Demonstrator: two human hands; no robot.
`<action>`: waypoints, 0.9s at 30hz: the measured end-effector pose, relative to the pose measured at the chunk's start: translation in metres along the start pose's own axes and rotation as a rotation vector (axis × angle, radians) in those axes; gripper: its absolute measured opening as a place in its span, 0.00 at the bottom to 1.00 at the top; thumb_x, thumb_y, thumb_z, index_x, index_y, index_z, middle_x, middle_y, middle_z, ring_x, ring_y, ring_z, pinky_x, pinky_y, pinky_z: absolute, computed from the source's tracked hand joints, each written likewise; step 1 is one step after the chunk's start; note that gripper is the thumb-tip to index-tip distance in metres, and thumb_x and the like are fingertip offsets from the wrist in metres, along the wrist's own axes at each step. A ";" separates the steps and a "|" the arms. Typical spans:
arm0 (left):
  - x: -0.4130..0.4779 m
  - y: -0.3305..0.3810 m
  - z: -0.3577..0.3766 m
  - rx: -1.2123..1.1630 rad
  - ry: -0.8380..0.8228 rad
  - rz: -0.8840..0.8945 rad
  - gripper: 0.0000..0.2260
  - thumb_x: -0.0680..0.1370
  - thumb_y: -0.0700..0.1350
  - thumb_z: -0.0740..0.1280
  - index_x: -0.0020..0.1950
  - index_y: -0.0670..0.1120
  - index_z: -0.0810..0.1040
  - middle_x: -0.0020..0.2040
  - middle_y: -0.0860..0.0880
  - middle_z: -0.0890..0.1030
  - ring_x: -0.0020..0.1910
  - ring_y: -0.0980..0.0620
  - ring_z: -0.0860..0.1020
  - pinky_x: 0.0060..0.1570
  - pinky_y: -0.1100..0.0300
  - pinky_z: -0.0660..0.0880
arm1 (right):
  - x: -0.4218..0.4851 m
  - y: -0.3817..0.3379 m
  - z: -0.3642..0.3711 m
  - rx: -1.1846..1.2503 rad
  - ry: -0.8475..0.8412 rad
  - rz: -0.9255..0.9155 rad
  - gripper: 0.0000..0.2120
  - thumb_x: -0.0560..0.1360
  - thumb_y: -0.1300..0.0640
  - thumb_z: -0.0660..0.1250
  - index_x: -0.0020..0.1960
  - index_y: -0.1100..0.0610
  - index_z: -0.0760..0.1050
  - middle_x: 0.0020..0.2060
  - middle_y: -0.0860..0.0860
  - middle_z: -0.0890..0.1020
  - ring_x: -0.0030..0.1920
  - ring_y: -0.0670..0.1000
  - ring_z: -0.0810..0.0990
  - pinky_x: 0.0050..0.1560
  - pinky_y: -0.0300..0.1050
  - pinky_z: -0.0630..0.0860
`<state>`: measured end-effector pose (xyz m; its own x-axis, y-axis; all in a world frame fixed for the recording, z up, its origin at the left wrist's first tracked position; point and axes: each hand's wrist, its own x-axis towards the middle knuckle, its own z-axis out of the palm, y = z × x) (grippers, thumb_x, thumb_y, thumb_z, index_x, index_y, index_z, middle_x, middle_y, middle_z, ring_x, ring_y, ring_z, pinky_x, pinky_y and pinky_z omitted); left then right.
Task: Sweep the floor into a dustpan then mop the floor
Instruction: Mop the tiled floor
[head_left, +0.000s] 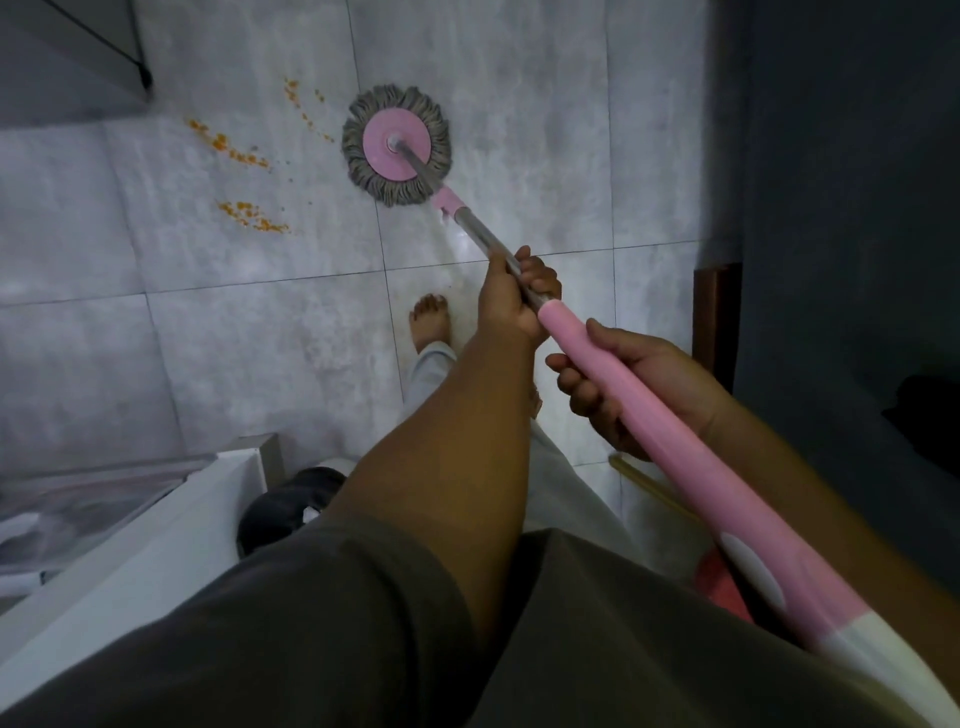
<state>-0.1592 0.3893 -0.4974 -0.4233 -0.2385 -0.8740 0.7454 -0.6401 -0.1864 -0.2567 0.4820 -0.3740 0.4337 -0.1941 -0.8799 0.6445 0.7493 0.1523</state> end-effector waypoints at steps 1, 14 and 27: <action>0.001 0.000 0.001 -0.007 -0.006 0.002 0.20 0.83 0.58 0.57 0.43 0.42 0.71 0.22 0.51 0.69 0.17 0.58 0.67 0.17 0.70 0.65 | 0.001 -0.003 0.002 -0.008 0.018 -0.004 0.20 0.77 0.46 0.65 0.51 0.64 0.81 0.38 0.54 0.80 0.28 0.47 0.79 0.26 0.37 0.78; 0.031 0.036 0.067 0.012 0.039 0.063 0.20 0.84 0.54 0.59 0.36 0.44 0.66 0.19 0.50 0.67 0.13 0.57 0.65 0.13 0.70 0.62 | 0.024 -0.079 0.036 -0.020 -0.076 -0.005 0.21 0.80 0.44 0.59 0.48 0.62 0.75 0.28 0.48 0.73 0.20 0.42 0.70 0.19 0.33 0.70; 0.018 0.018 0.054 0.088 0.100 0.095 0.19 0.83 0.53 0.59 0.36 0.43 0.66 0.20 0.49 0.68 0.14 0.55 0.67 0.17 0.71 0.64 | 0.000 -0.065 0.033 -0.126 0.030 0.009 0.21 0.79 0.43 0.61 0.47 0.63 0.76 0.27 0.49 0.74 0.20 0.43 0.71 0.19 0.35 0.71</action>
<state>-0.1812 0.3346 -0.4920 -0.2964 -0.2298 -0.9270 0.7299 -0.6805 -0.0647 -0.2773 0.4126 -0.3690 0.4187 -0.1691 -0.8922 0.5556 0.8248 0.1044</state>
